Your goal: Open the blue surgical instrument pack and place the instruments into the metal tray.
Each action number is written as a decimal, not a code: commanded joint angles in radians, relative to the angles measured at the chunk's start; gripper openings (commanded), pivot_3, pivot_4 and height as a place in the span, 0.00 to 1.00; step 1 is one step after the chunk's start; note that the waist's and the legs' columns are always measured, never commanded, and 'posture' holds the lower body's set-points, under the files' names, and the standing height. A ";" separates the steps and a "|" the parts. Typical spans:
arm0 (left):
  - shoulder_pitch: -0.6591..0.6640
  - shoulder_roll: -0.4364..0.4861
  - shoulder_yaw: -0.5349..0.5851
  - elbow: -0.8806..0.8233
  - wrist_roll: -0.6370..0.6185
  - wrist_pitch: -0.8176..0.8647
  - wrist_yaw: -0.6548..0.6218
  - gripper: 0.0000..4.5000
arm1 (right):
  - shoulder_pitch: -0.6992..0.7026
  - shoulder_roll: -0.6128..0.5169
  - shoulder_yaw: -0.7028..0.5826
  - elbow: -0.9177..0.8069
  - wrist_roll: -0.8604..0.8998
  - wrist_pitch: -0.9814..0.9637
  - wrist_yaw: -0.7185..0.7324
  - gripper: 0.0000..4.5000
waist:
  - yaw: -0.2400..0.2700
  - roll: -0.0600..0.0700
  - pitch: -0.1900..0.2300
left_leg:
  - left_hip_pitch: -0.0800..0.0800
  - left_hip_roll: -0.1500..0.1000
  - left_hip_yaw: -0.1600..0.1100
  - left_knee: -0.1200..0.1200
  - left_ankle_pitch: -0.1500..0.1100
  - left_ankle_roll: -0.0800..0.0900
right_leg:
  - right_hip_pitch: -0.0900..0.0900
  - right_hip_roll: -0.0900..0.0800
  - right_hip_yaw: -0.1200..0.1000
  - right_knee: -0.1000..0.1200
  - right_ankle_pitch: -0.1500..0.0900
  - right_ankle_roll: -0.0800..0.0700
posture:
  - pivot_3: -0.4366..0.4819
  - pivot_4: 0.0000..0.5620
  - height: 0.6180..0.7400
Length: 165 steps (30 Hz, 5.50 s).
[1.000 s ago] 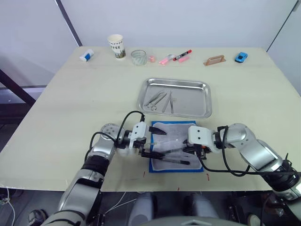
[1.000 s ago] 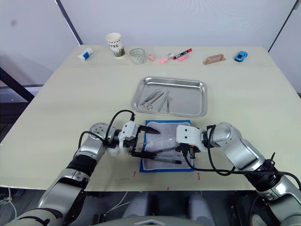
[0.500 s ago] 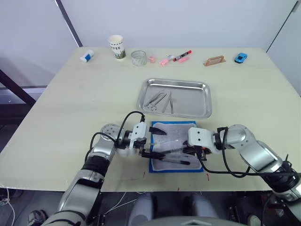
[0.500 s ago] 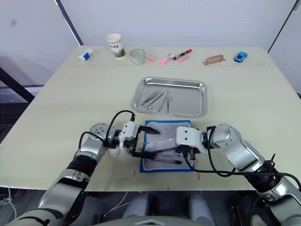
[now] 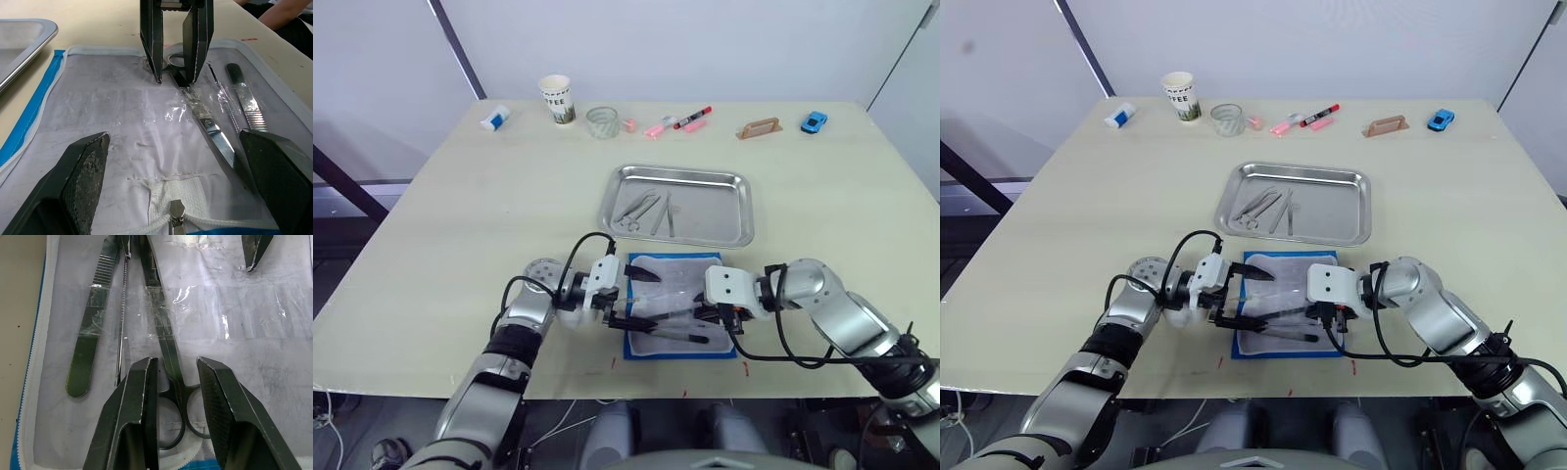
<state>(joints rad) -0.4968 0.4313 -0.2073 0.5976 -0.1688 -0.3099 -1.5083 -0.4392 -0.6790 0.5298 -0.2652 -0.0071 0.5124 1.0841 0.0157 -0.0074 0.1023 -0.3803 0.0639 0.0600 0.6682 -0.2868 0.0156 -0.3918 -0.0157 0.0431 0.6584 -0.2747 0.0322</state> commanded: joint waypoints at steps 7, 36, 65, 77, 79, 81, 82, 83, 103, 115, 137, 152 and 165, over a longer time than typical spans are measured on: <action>0.042 -0.020 -0.049 0.039 0.042 0.011 -0.002 1.00 | 0.028 -0.013 0.085 0.055 -0.067 0.113 0.003 0.01 | 0.000 -0.002 -0.005 | 0.001 0.000 0.000 0.000 0.000 0.000 | 0.000 0.000 0.000 0.000 -0.002 -0.003 | 0.48 0.27 1.00; 0.062 -0.016 -0.062 0.032 0.057 0.012 0.000 1.00 | -0.121 -0.093 0.135 -0.268 -0.024 0.500 -0.012 0.01 | -0.001 0.001 -0.003 | -0.003 -0.005 -0.010 0.000 -0.001 0.001 | -0.002 -0.003 -0.001 -0.001 -0.003 -0.001 | 0.48 0.27 1.00; 0.051 -0.023 -0.058 0.037 0.053 0.016 0.003 1.00 | 0.028 -0.361 -0.232 -0.286 0.151 0.392 0.032 0.01 | -0.001 0.003 0.003 | -0.004 -0.007 -0.012 0.000 -0.001 0.001 | -0.001 -0.004 0.001 -0.002 -0.004 0.001 | 0.48 0.27 1.00; 0.058 -0.021 -0.054 0.023 0.048 0.023 0.011 1.00 | -0.176 0.045 -0.362 -0.161 0.245 0.615 -0.307 0.01 | 0.000 0.004 0.005 | -0.006 -0.008 -0.014 0.000 -0.001 0.002 | -0.001 -0.004 0.001 -0.002 -0.004 0.001 | 0.48 0.27 1.00; 0.063 -0.020 -0.053 0.015 0.047 0.026 0.013 1.00 | -0.233 0.150 -0.382 -0.106 0.225 0.667 -0.410 0.01 | -0.005 0.005 0.005 | -0.006 -0.008 -0.013 -0.001 -0.001 0.002 | -0.001 -0.004 0.004 -0.001 -0.004 0.001 | 0.48 0.27 1.00; 0.066 -0.020 -0.051 0.007 0.045 0.031 0.016 1.00 | -0.272 0.227 -0.397 -0.074 0.214 0.712 -0.484 0.01 | -0.002 0.006 0.005 | -0.005 -0.008 -0.013 -0.001 -0.001 0.002 | -0.001 -0.003 0.004 0.000 -0.003 0.004 | 0.48 0.27 1.00; 0.067 -0.020 -0.051 0.004 0.045 0.033 0.017 1.00 | -0.290 0.259 -0.401 -0.056 0.203 0.737 -0.524 0.01 | 0.000 0.006 0.005 | -0.006 -0.008 -0.014 -0.001 -0.001 0.002 | -0.002 -0.003 0.003 0.000 -0.002 0.004 | 0.48 0.27 1.00; 0.068 -0.020 -0.050 0.002 0.045 0.034 0.019 1.00 | -0.308 0.299 -0.416 -0.030 0.198 0.750 -0.562 0.01 | -0.001 0.006 0.005 | -0.007 -0.008 -0.014 -0.001 -0.001 0.002 | -0.002 -0.003 0.003 -0.001 -0.002 0.005 | 0.48 0.27 1.00; 0.088 -0.016 -0.046 -0.029 0.043 0.055 0.043 1.00 | -0.488 0.677 -0.574 0.550 0.099 0.521 -1.006 0.01 | -0.023 0.007 0.006 | -0.007 -0.009 -0.014 -0.001 -0.001 0.002 | -0.002 -0.003 0.005 0.000 -0.002 0.006 | 0.48 0.27 1.00; 0.104 -0.011 -0.046 -0.058 0.038 0.067 0.049 1.00 | -0.544 0.725 -0.533 0.732 0.090 0.447 -1.015 0.01 | -0.031 0.007 0.006 | -0.007 -0.009 -0.013 -0.001 -0.001 0.002 | -0.002 -0.003 0.007 0.000 -0.002 0.006 | 0.48 0.27 1.00; 0.118 -0.006 -0.047 -0.097 0.033 0.099 0.056 1.00 | -0.561 0.693 -0.529 0.798 0.090 0.399 -0.995 0.36 | -0.034 0.007 0.006 | -0.007 -0.009 -0.013 -0.002 -0.001 0.002 | -0.003 -0.003 0.007 -0.001 -0.002 0.006 | 0.48 0.27 1.00; 0.128 -0.002 -0.036 -0.107 0.018 0.109 0.052 1.00 | -0.423 0.607 -0.443 0.453 0.131 0.250 -0.783 1.00 | -0.033 0.007 0.006 | -0.010 -0.009 -0.014 -0.002 -0.001 0.002 | -0.004 -0.003 0.007 -0.002 -0.002 0.007 | 0.48 0.27 1.00; 0.109 0.011 -0.027 -0.090 -0.014 0.100 0.005 1.00 | -0.004 0.291 -0.550 -0.066 0.475 0.111 -0.270 1.00 | -0.031 0.006 0.007 | -0.011 -0.009 -0.015 -0.002 -0.001 0.003 | -0.004 -0.002 0.007 -0.002 -0.003 0.008 | 0.48 0.27 1.00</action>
<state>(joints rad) -0.4251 0.4475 -0.2034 0.4627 -0.1909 -0.2253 -1.4826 -0.4466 -0.3677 0.0059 -0.2686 0.4253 0.6488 0.7582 -0.0152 -0.0010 0.1094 -0.3912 0.0548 0.0452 0.6665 -0.2882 0.0187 -0.3958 -0.0176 0.0508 0.6556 -0.2780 0.0405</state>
